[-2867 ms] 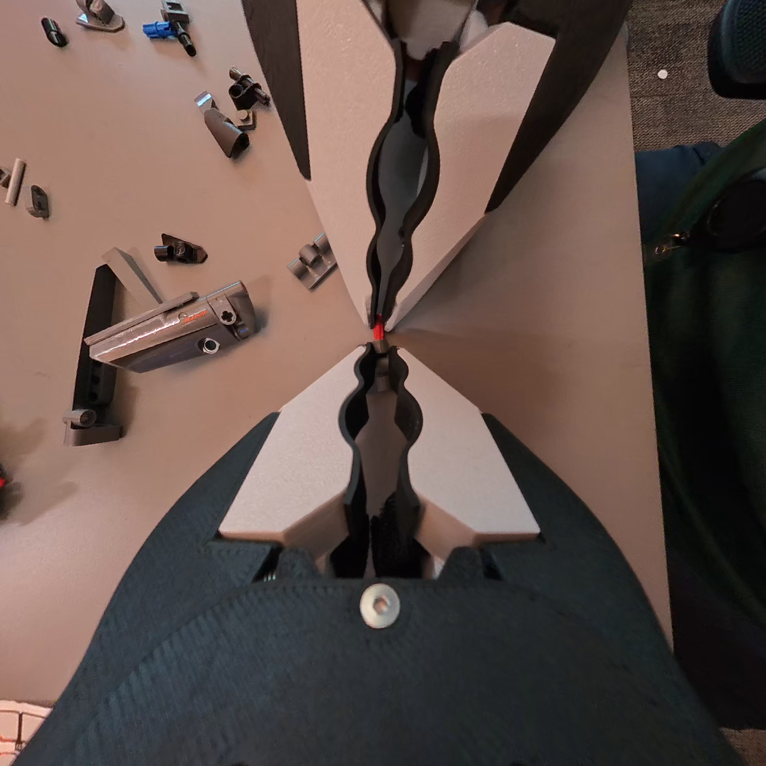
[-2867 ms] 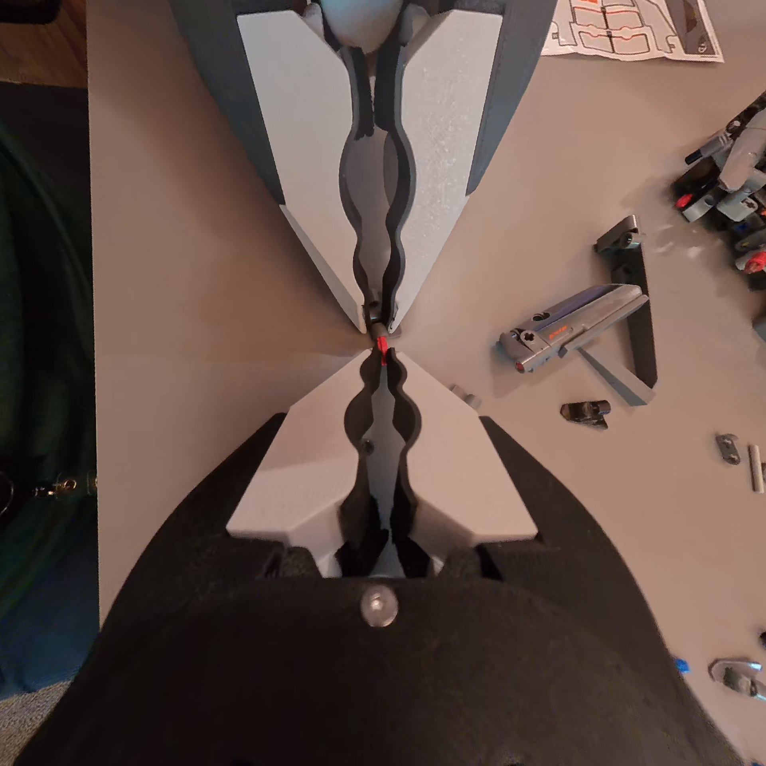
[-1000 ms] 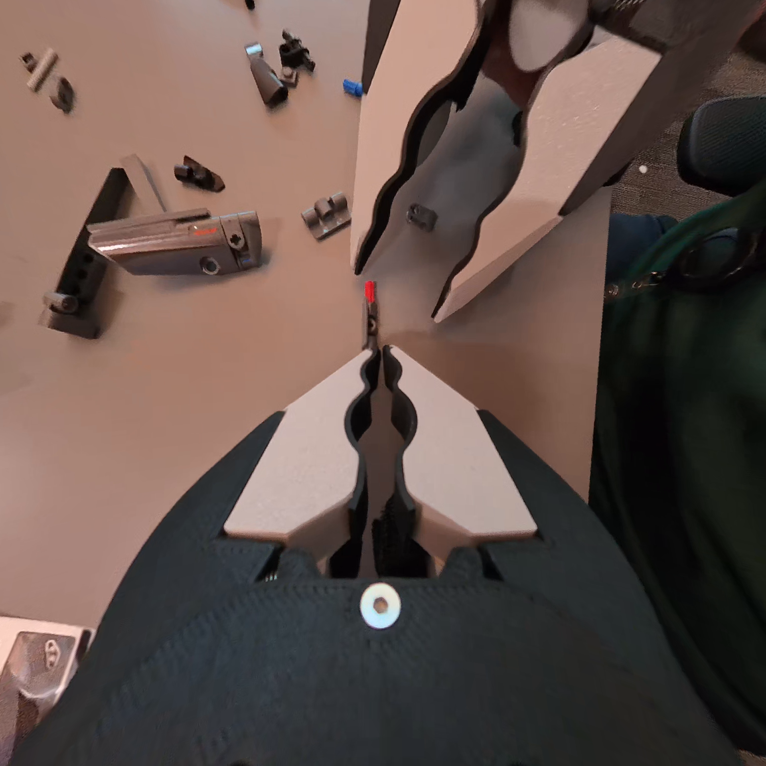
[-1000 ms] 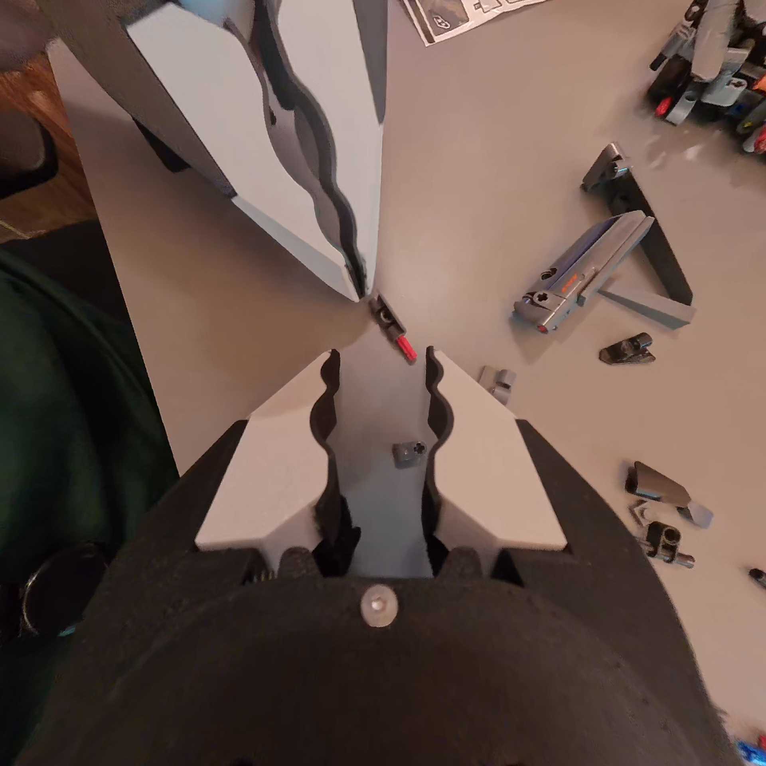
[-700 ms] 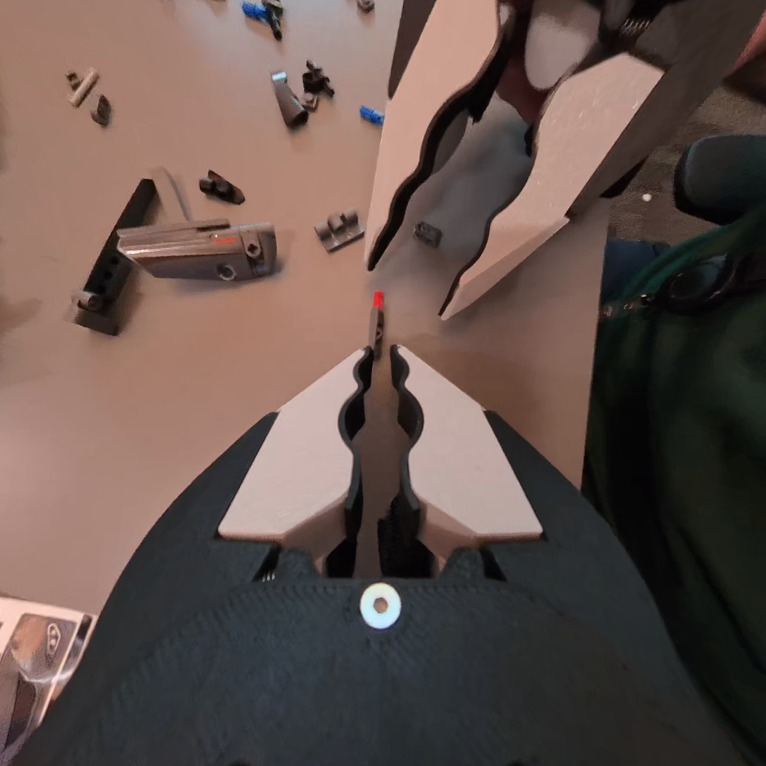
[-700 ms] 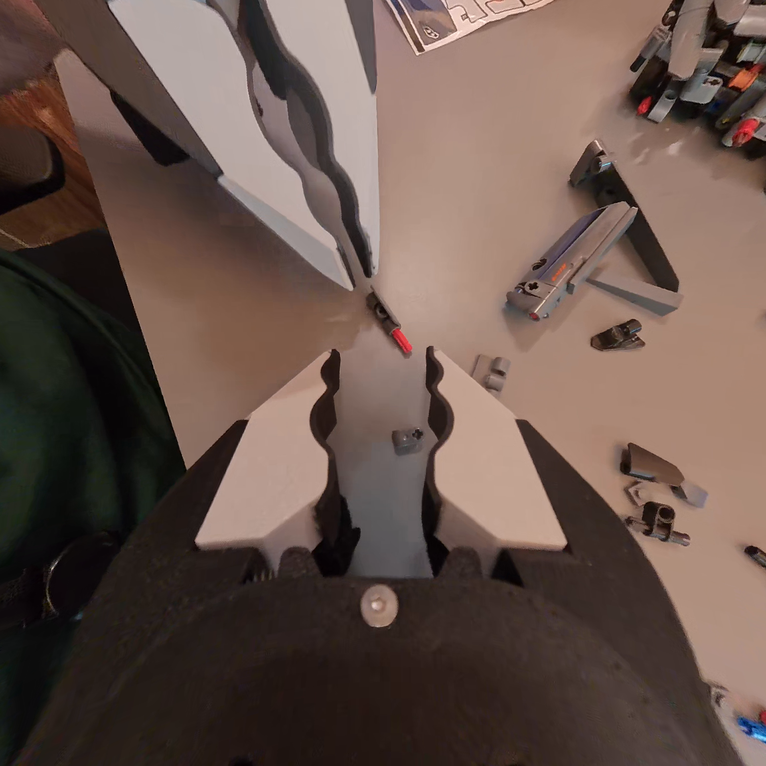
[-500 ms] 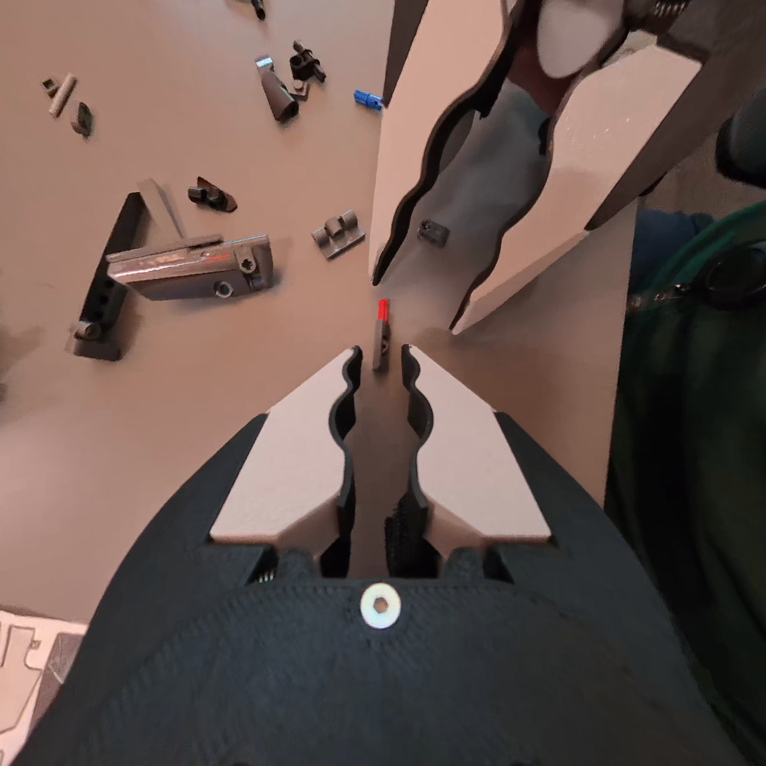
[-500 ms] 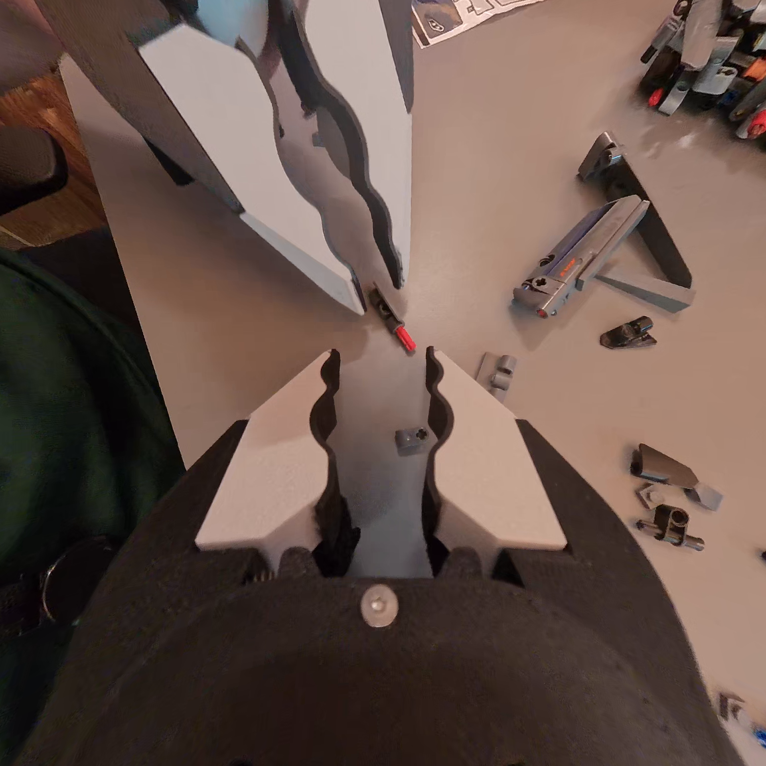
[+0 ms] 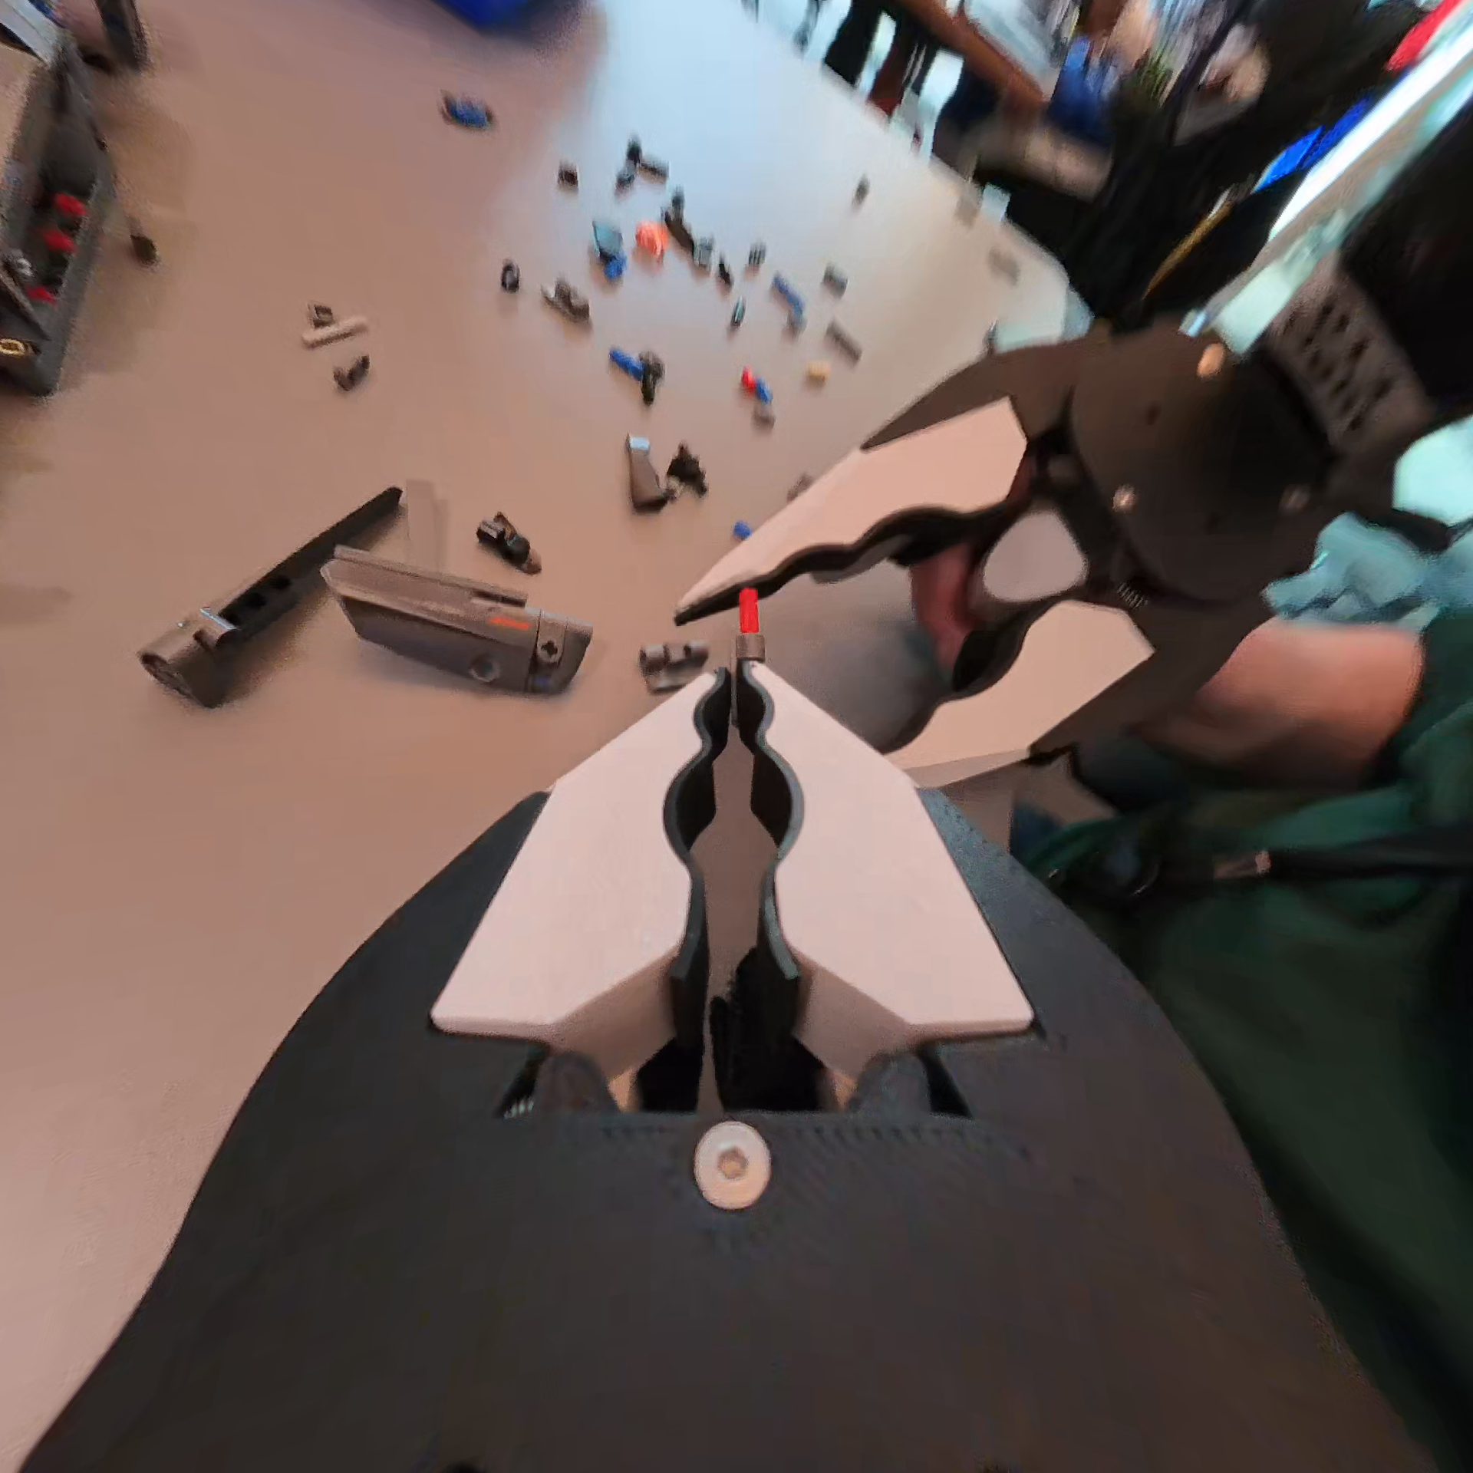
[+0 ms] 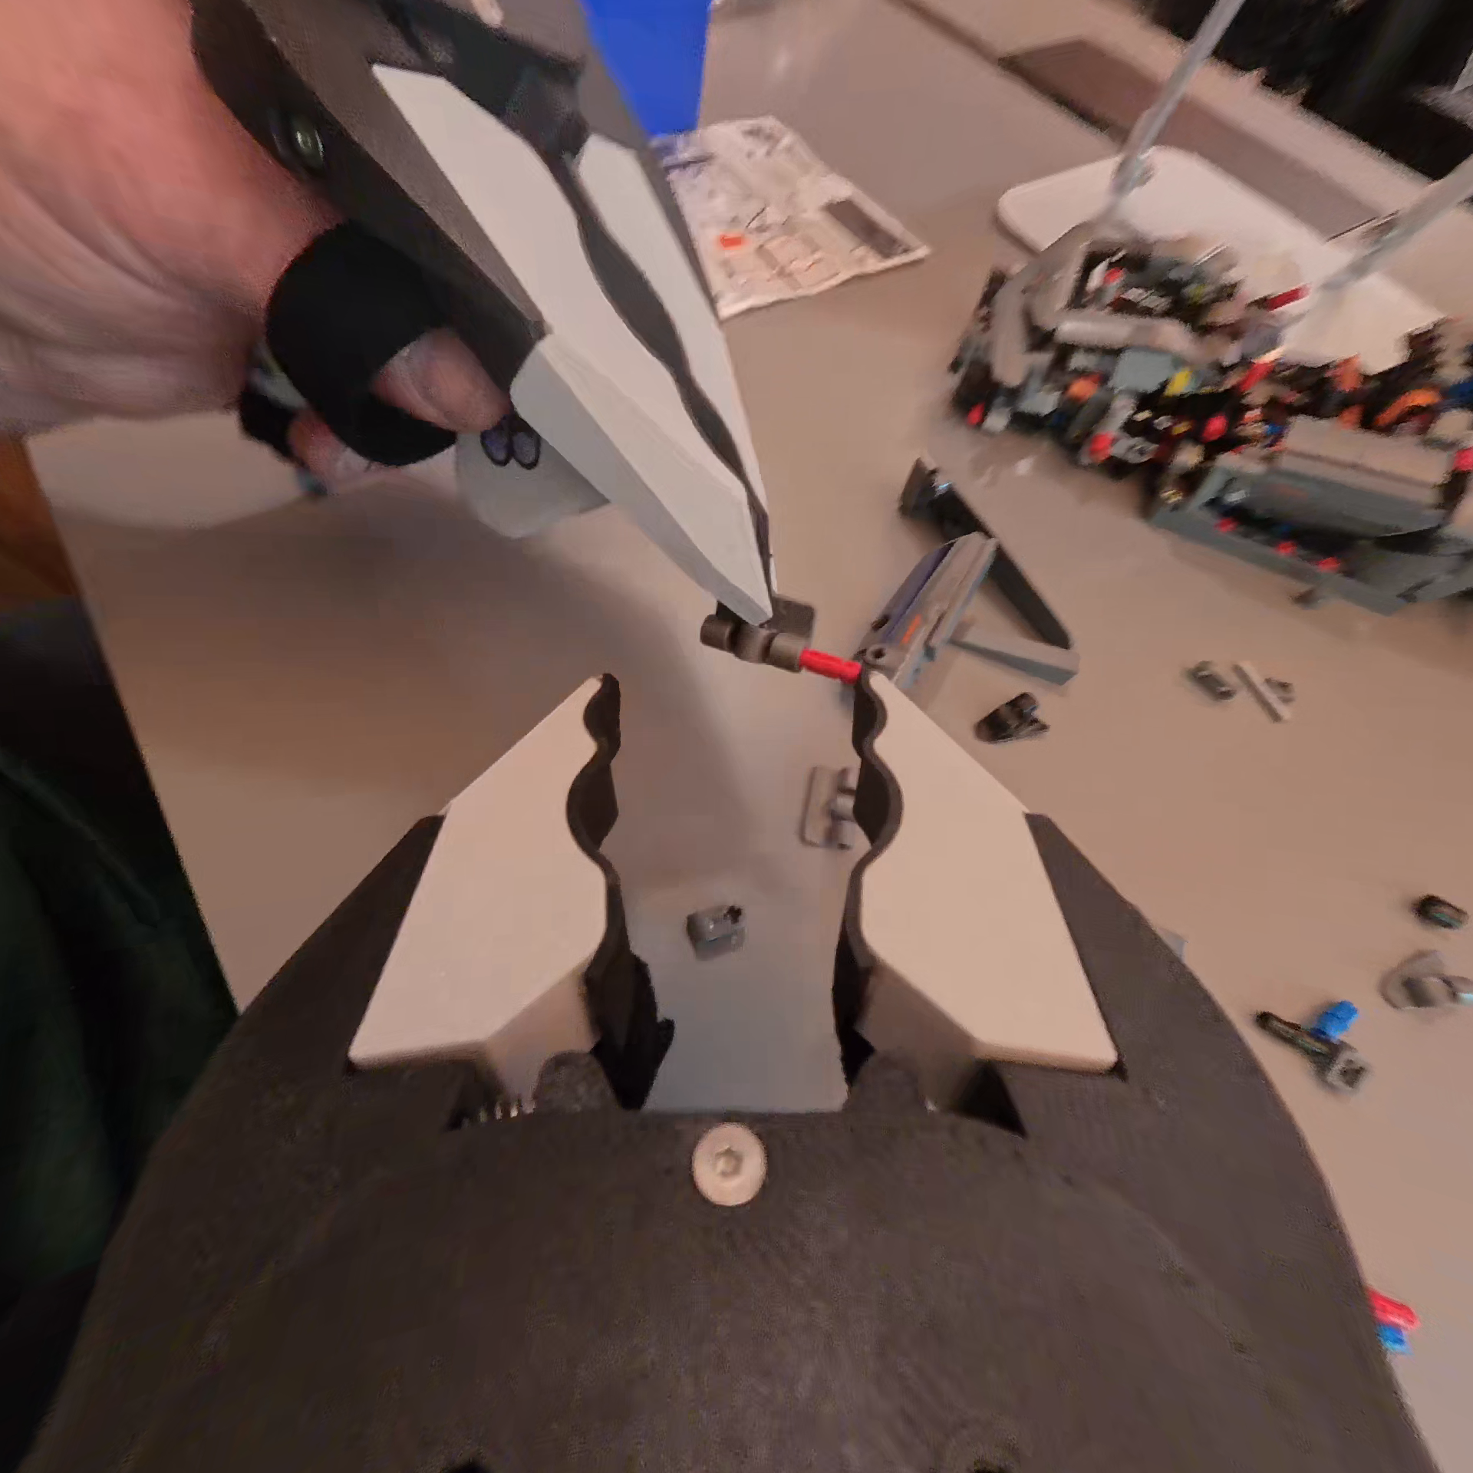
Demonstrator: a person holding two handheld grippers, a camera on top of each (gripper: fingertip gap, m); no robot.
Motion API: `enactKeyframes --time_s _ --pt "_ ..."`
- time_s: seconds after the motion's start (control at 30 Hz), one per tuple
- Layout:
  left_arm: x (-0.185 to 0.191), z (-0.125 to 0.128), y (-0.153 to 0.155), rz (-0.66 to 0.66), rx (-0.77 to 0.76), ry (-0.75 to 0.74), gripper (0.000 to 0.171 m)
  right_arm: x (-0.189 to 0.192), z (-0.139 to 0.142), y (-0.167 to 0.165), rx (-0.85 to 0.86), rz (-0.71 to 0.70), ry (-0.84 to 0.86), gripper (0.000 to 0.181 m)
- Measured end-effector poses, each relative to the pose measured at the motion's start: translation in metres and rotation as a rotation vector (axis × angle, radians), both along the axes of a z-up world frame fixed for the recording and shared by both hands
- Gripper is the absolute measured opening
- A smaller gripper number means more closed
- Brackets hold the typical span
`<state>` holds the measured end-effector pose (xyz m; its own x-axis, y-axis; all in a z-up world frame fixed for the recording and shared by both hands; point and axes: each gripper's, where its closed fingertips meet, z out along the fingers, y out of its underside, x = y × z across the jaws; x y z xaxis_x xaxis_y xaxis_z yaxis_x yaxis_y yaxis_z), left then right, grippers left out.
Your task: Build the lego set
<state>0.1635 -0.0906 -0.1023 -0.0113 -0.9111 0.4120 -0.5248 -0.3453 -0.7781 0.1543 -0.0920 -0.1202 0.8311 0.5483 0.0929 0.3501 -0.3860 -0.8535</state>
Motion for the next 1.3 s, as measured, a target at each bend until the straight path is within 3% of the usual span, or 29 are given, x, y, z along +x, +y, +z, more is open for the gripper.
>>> enactKeyframes --time_s 0.1,0.23,0.4,0.53,1.3 --pt "0.004 0.017 0.004 0.077 -0.117 -0.128 0.000 0.007 0.014 0.008 0.087 -0.093 0.004 0.055" --pt "0.010 0.020 -0.003 0.116 -0.212 -0.196 0.000 0.014 0.033 0.014 0.203 -0.157 -0.044 0.048" --pt "0.010 0.025 -0.001 0.132 -0.288 -0.245 0.000 0.017 0.030 0.018 0.215 -0.157 -0.172 0.048" --pt "0.010 0.024 -0.002 0.129 -0.288 -0.242 0.000 0.017 0.034 0.018 0.244 -0.159 -0.203 0.039" --pt "0.013 0.016 0.000 0.151 -0.313 -0.220 0.000 0.019 0.023 0.020 0.208 -0.113 -0.257 0.034"
